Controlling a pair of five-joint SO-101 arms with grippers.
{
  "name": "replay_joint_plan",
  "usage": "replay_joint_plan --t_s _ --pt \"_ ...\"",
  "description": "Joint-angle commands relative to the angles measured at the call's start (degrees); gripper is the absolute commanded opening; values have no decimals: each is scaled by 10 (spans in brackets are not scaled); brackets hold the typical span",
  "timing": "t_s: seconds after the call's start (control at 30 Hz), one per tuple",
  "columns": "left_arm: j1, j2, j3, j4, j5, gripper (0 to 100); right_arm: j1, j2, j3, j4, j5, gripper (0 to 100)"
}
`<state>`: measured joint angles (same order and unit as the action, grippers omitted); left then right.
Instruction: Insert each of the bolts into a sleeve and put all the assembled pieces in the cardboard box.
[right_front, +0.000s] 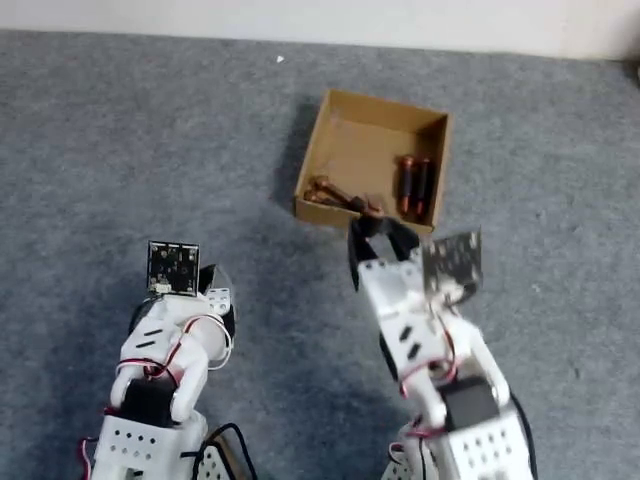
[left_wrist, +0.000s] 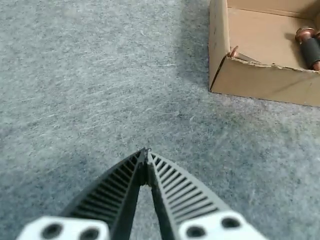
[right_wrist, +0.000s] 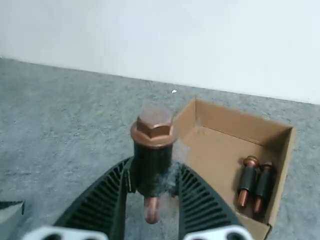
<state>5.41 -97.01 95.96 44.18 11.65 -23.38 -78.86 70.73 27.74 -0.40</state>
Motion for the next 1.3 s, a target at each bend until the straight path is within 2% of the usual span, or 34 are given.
replay_joint_plan --t_s 0.0,0.17,0.27,0.43,0.57,0.63,0.7,0.87,1.27 --pt "-4 1 16 -13 2 5 15 188 -109 -90 0 6" --pt "-4 2 16 -13 2 5 61 414 -192 -230 17 6" --pt "-4 2 16 -13 1 5 82 533 -240 -276 17 6" --pt "-4 2 16 -13 1 5 110 694 -327 -272 16 13" --pt "-4 2 16 -13 1 5 116 760 -388 -190 12 149" --pt "-4 2 16 -13 1 5 116 759 -407 -165 12 177" --pt "-4 2 16 -13 1 5 116 736 -414 -150 16 157" --pt "-5 2 16 -13 1 5 116 613 -362 -90 16 5" --pt "-5 2 16 -13 1 5 116 276 -46 -69 13 7"
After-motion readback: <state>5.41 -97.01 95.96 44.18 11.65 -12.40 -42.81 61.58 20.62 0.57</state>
